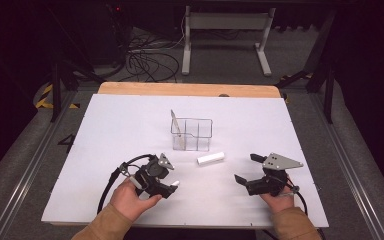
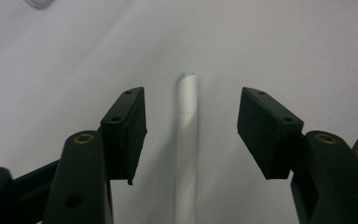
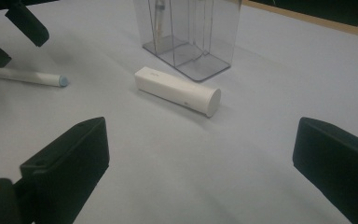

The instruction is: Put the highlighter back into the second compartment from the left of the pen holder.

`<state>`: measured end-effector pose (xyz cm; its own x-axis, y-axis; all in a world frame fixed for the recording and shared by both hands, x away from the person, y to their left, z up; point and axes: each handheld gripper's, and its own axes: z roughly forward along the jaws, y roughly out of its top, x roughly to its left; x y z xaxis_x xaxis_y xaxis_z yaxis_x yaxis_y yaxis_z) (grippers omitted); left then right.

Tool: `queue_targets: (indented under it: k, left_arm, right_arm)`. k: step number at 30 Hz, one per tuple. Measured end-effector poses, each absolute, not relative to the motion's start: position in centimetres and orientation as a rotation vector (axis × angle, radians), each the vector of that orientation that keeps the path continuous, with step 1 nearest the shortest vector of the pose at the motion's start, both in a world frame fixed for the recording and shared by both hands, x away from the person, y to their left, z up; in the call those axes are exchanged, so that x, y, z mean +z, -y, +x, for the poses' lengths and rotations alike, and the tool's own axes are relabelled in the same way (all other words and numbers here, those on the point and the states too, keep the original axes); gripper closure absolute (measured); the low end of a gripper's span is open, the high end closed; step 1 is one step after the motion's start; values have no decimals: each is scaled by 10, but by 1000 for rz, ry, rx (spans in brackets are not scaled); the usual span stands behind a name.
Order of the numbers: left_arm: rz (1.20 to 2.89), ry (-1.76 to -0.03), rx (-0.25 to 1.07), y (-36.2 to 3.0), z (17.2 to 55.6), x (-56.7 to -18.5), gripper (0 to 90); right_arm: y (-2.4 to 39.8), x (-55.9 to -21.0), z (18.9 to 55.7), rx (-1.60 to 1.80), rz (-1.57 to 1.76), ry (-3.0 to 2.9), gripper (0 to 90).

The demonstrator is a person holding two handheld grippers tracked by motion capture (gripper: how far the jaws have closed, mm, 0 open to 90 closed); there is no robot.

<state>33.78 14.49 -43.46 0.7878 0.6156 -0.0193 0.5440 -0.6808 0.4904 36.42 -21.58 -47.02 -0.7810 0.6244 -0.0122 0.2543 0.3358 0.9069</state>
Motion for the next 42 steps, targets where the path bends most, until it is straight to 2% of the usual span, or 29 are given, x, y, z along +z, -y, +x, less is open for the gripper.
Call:
queue_targets:
  k: [14,29,39,42]
  left_arm:
    - [2628,-901,222,-134,339,-445,533]
    - [2685,-928,229,-132,340,-450,651]
    - [2708,-912,198,-131,341,-452,767]
    - [2717,-902,202,-130,341,-451,771]
  right_arm:
    - [215,-471,364,1421,769,-2251,41]
    - [215,-471,364,1415,768,-2254,42]
    - [214,-471,364,1415,771,-2255,42]
    - [214,-471,364,1415,771,-2255,42]
